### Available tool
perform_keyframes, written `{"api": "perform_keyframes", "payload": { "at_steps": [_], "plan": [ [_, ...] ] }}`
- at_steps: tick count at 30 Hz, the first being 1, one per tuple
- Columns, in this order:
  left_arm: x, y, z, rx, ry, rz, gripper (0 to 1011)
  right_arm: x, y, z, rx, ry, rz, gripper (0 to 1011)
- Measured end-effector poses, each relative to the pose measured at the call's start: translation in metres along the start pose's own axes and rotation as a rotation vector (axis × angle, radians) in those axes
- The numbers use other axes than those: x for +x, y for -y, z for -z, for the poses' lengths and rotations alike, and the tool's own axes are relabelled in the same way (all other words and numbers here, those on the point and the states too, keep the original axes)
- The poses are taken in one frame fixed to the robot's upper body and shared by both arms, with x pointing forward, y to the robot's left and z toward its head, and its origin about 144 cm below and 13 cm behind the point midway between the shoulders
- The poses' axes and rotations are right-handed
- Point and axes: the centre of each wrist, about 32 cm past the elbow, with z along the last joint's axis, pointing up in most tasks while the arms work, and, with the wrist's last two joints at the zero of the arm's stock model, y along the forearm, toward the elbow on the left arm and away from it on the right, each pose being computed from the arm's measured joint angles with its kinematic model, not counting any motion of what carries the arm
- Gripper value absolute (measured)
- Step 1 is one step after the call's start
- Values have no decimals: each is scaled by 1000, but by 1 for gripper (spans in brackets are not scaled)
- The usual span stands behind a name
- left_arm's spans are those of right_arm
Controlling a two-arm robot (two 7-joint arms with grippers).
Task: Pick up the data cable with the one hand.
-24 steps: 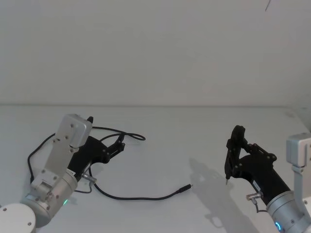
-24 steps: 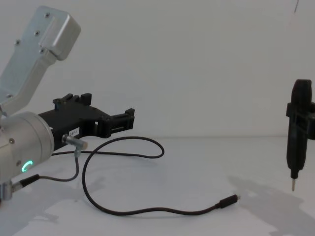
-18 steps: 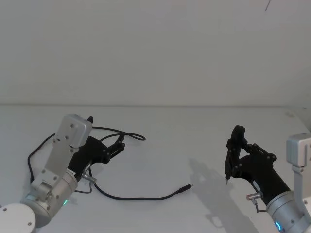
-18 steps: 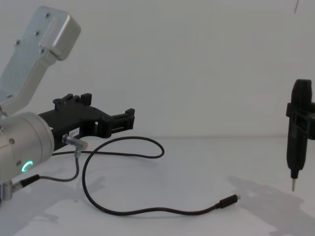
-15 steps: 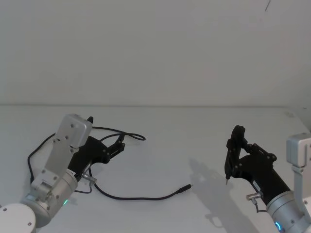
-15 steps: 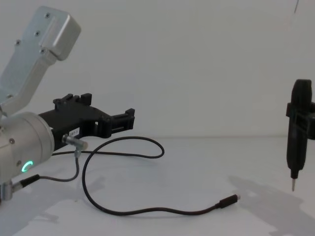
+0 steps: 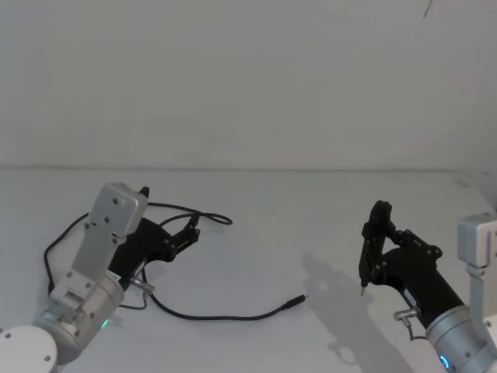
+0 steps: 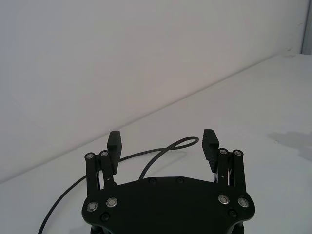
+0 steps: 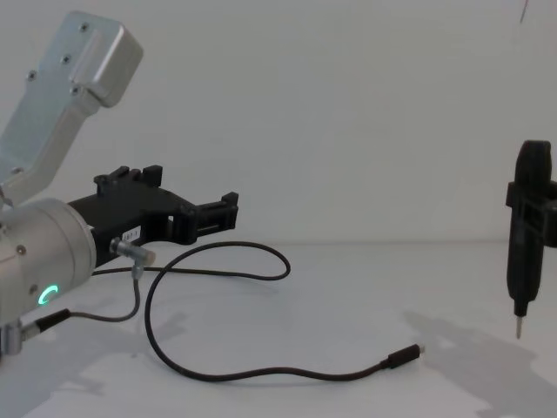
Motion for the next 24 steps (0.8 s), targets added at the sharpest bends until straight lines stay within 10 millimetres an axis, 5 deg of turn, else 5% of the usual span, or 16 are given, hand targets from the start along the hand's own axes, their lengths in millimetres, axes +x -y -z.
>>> {"api": "perform_keyframes", "payload": {
  "at_steps": [24],
  "plan": [
    [3, -2, -1, 18, 2, 26, 1000, 0, 0, 0, 0, 0, 0, 279]
  ]
}}
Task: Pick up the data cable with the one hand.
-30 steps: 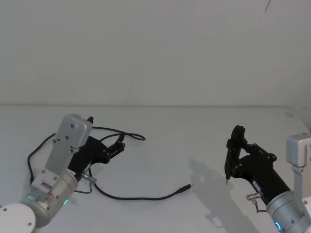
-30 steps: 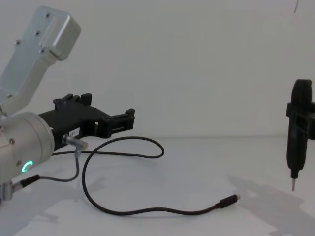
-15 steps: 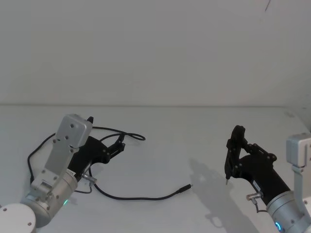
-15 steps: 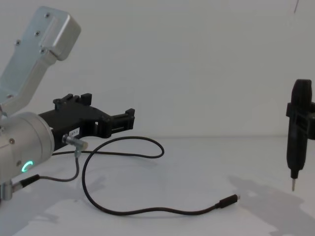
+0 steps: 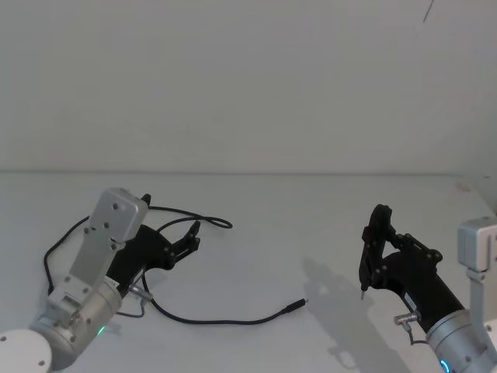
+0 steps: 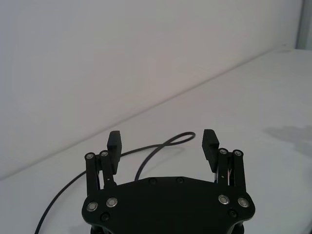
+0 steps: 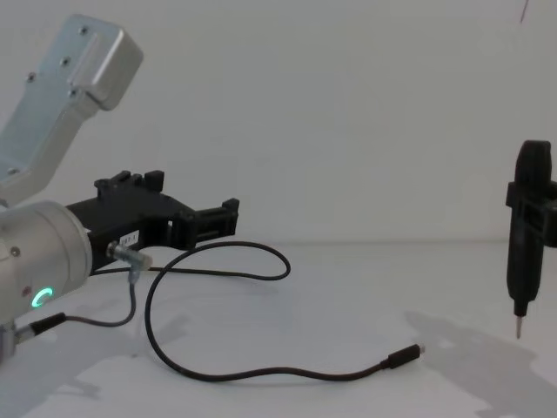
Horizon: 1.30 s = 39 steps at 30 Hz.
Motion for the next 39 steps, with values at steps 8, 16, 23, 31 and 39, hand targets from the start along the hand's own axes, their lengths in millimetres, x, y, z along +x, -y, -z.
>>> {"api": "perform_keyframes", "payload": {
  "at_steps": [8, 16, 23, 31, 39],
  "plan": [
    [11, -7, -5, 19, 25, 77, 1000, 0, 0, 0, 0, 0, 0, 279],
    [28, -19, -13, 46, 67, 184, 1001, 0, 0, 0, 0, 0, 0, 279],
    [45, -27, -20, 82, 110, 293, 1000, 0, 0, 0, 0, 0, 0, 279],
    [59, -23, -23, 141, 133, 392, 1001, 0, 0, 0, 0, 0, 0, 279],
    [66, -11, -21, 188, 119, 458, 1000, 0, 0, 0, 0, 0, 0, 279]
  ]
}}
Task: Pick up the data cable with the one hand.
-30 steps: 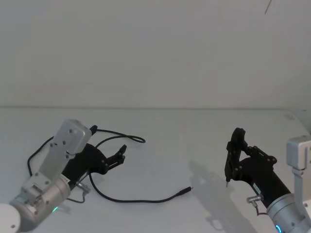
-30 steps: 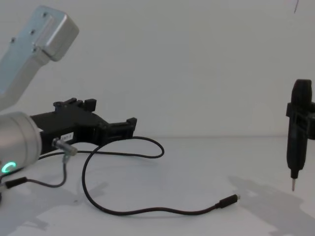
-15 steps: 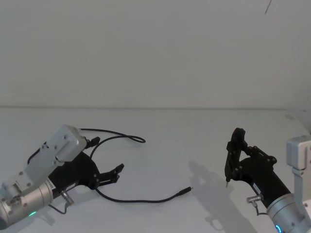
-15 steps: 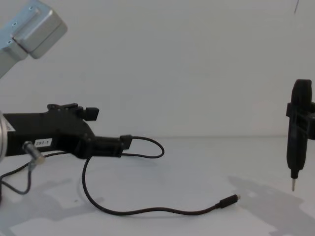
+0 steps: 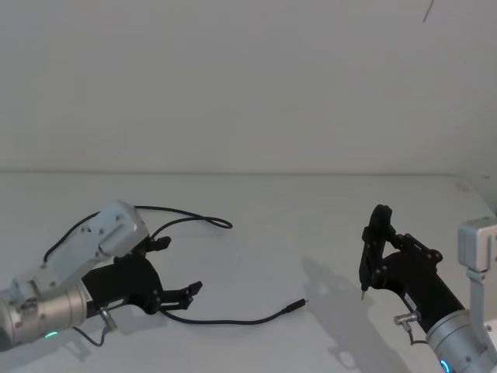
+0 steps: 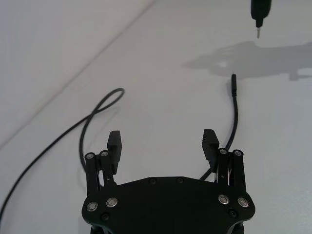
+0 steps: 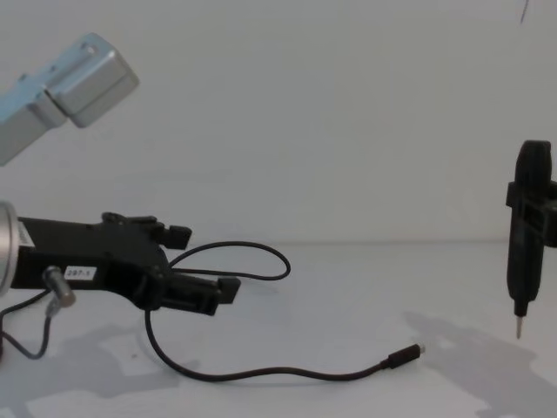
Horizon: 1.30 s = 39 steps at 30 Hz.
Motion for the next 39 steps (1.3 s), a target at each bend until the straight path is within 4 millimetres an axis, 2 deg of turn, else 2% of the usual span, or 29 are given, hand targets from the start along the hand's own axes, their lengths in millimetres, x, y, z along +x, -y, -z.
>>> {"api": "perform_keyframes", "payload": {
  "at_steps": [13, 39],
  "plan": [
    [18, 24, -3, 31, -24, 144, 1000, 0, 0, 0, 0, 0, 0, 279],
    [31, 61, -6, 89, -51, 288, 1000, 0, 0, 0, 0, 0, 0, 279]
  ]
}}
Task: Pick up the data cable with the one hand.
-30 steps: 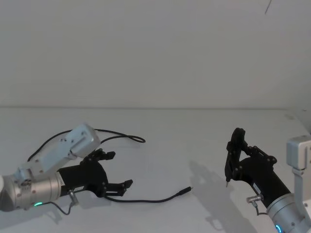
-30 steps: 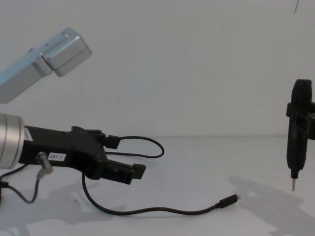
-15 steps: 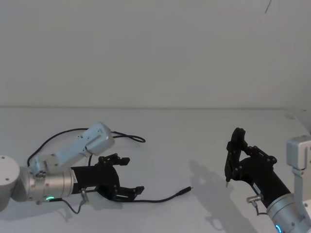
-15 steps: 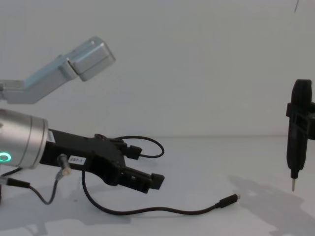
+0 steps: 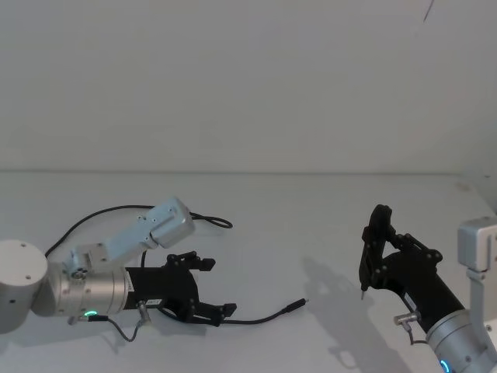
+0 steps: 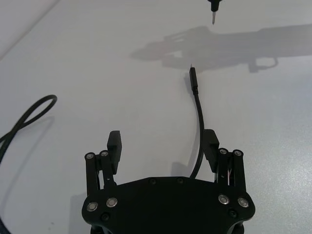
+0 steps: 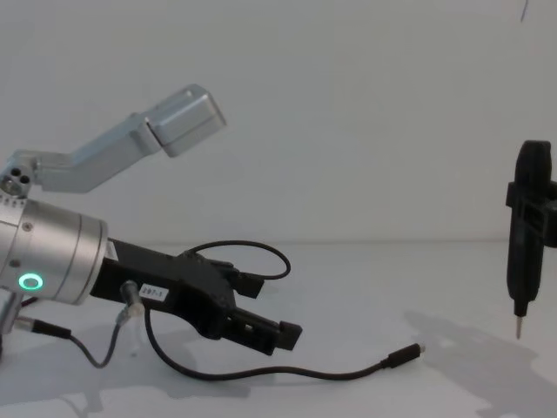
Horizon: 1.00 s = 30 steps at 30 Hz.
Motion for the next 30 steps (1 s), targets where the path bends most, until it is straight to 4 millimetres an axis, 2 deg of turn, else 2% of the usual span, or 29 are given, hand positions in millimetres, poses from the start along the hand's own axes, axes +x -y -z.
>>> {"api": "perform_keyframes", "payload": {
  "at_steps": [30],
  "plan": [
    [4, 18, 2, 66, 8, 55, 1000, 0, 0, 0, 0, 0, 0, 279]
  ]
}}
